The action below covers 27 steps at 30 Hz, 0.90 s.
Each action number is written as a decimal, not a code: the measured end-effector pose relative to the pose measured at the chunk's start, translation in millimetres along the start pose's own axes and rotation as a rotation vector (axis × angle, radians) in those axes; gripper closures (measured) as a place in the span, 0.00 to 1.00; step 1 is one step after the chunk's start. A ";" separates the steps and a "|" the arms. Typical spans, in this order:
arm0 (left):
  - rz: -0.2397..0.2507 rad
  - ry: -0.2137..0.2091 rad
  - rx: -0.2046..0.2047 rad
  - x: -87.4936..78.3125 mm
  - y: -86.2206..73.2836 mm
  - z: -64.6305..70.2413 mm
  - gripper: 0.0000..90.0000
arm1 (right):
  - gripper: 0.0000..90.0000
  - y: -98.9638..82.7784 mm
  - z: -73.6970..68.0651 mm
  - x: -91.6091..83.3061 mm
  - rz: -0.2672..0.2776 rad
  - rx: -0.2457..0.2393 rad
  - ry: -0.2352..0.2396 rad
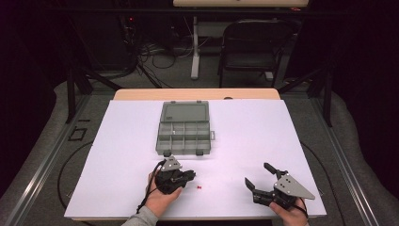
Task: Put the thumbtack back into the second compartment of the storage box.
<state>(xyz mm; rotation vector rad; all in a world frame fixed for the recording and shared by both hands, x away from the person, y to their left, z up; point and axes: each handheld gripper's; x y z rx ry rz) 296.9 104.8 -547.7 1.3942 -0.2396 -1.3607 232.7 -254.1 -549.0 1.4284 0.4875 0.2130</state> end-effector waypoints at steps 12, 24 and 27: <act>0.073 0.051 -0.040 -23.4 4.7 -14.6 0.92 | 0.15 0.1 0.0 -0.1 -0.001 -0.001 0.000; 0.096 0.070 -0.051 -32.0 6.5 -19.3 0.92 | 0.15 0.3 0.1 -0.3 0.001 -0.003 -0.001; 0.099 0.072 -0.051 -33.6 9.0 -20.1 0.92 | 0.15 0.2 0.3 -0.2 0.002 -0.005 -0.002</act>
Point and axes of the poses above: each handheld gripper's, and its own axes: x roughly forward along the jaws, y roughly out of its top, z roughly to its right, and after that the axes turned 7 degrees about -y, right-handed
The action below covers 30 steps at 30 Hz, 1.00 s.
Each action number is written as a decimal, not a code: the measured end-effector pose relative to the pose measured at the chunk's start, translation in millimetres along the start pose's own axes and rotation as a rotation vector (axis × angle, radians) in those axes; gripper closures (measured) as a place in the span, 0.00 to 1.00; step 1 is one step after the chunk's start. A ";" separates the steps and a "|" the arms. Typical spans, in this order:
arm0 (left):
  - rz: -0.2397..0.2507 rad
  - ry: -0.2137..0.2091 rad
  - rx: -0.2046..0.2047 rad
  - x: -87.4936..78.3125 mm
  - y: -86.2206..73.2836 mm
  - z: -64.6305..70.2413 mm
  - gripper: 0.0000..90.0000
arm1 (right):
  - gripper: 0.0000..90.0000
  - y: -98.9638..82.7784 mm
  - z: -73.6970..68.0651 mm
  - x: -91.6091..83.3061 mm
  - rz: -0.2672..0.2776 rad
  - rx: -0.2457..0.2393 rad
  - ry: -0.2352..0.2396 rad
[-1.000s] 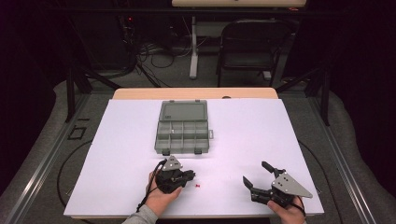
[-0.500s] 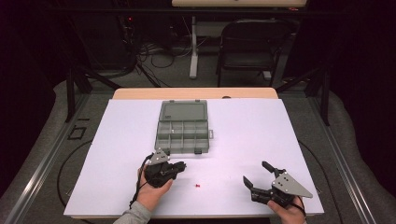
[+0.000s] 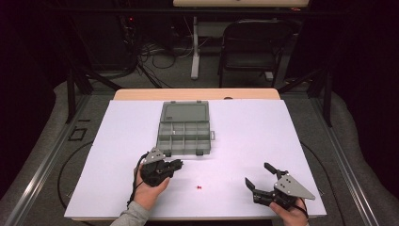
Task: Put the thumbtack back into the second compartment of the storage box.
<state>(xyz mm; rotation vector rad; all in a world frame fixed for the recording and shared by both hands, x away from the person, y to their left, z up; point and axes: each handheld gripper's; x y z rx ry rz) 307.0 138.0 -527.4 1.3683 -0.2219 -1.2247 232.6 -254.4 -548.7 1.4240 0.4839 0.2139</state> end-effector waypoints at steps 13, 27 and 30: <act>0.031 0.029 0.000 -5.2 45.4 -10.7 0.92 | 0.15 -0.2 -1.2 0.7 -0.001 -0.003 0.001; 0.043 0.087 -0.024 0.3 82.8 -30.2 0.92 | 0.15 -0.1 -1.0 0.4 -0.002 0.000 -0.001; 0.033 0.097 -0.024 2.5 86.4 -34.2 0.92 | 0.15 -0.1 -0.9 0.3 -0.002 0.001 -0.001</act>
Point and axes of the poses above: each handheld gripper's, and its own axes: x roughly forward along the jaws, y roughly out of its top, z roughly to its right, and after that the axes turned 7 degrees about -y, right-handed
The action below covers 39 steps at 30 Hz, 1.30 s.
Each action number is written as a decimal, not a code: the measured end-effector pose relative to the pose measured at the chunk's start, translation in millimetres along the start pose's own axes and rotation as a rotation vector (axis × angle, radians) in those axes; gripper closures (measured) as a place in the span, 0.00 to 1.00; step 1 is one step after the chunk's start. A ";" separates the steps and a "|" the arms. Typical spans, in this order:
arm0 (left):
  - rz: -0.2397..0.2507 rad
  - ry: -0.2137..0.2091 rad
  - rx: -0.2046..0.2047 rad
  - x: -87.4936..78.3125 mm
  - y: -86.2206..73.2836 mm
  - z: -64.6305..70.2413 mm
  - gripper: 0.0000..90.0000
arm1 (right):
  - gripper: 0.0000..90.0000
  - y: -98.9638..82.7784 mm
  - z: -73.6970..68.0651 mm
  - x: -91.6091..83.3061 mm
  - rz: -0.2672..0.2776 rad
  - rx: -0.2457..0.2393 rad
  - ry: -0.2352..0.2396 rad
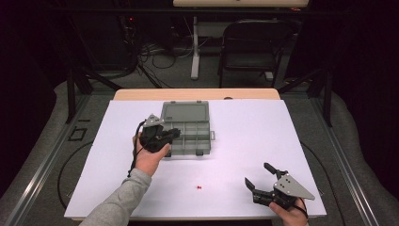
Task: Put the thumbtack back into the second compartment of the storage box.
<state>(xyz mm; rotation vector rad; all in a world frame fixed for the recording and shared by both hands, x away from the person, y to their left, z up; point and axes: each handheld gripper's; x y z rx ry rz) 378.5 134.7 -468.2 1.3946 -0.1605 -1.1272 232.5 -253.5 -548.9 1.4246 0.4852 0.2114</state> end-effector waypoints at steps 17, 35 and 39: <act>-0.037 0.095 -0.055 27.2 6.4 -24.1 0.92 | 0.15 -0.2 0.0 0.2 -0.005 0.002 0.003; -0.078 0.157 -0.086 54.2 4.8 -38.1 0.92 | 0.15 -0.2 0.5 0.2 -0.003 -0.002 0.007; -0.090 0.168 -0.092 57.7 3.6 -41.3 0.92 | 0.15 -0.1 0.5 0.2 -0.004 -0.002 0.007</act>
Point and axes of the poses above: each handheld gripper's, and its own axes: x roughly forward along the jaws, y roughly out of its top, z roughly to its right, and after that the axes turned 7 degrees about -y, right-handed
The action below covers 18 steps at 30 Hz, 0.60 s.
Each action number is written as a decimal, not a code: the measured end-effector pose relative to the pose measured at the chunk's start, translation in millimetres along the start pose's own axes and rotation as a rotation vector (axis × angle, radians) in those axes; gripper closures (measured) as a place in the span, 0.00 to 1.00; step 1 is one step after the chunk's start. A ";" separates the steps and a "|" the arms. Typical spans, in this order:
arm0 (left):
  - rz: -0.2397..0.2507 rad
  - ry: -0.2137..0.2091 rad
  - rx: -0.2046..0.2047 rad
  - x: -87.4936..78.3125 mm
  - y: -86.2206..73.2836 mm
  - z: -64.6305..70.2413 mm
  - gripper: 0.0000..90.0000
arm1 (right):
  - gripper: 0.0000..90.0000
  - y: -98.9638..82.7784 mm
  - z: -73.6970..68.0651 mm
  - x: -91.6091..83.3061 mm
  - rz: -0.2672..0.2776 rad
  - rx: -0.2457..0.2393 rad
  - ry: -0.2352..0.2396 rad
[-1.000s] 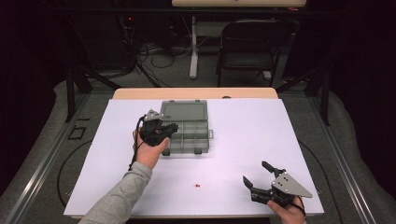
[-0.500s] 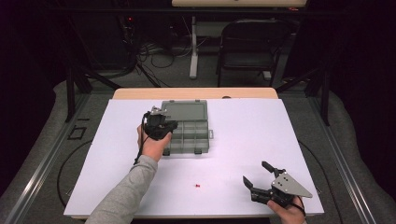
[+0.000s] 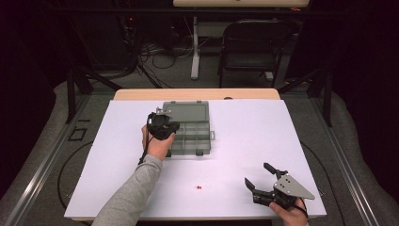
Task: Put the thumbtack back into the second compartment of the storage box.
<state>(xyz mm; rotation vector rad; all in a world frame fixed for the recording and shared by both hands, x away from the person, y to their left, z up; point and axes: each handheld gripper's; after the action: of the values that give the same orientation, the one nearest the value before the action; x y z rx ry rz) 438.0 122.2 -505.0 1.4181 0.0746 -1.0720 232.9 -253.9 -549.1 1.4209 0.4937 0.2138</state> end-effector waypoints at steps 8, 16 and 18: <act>-0.020 0.011 -0.004 8.5 -0.5 -1.9 0.92 | 0.15 0.0 -0.3 0.0 0.000 0.000 0.001; -0.036 0.011 -0.022 12.4 1.1 -6.5 0.92 | 0.15 0.0 -0.3 -0.1 0.000 0.001 0.004; -0.043 0.013 -0.023 13.9 0.4 -7.1 0.92 | 0.15 0.0 -0.3 -0.1 0.000 0.002 0.004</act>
<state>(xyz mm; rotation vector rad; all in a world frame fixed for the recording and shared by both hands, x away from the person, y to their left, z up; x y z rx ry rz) 449.9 120.2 -515.0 1.4083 0.1272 -1.0942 232.7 -253.7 -549.1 1.4222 0.4977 0.2161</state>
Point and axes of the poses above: each handheld gripper's, and its own axes: x roughly forward along the jaws, y roughly out of its top, z roughly to its right, and after that the axes turned 7 degrees about -y, right-handed
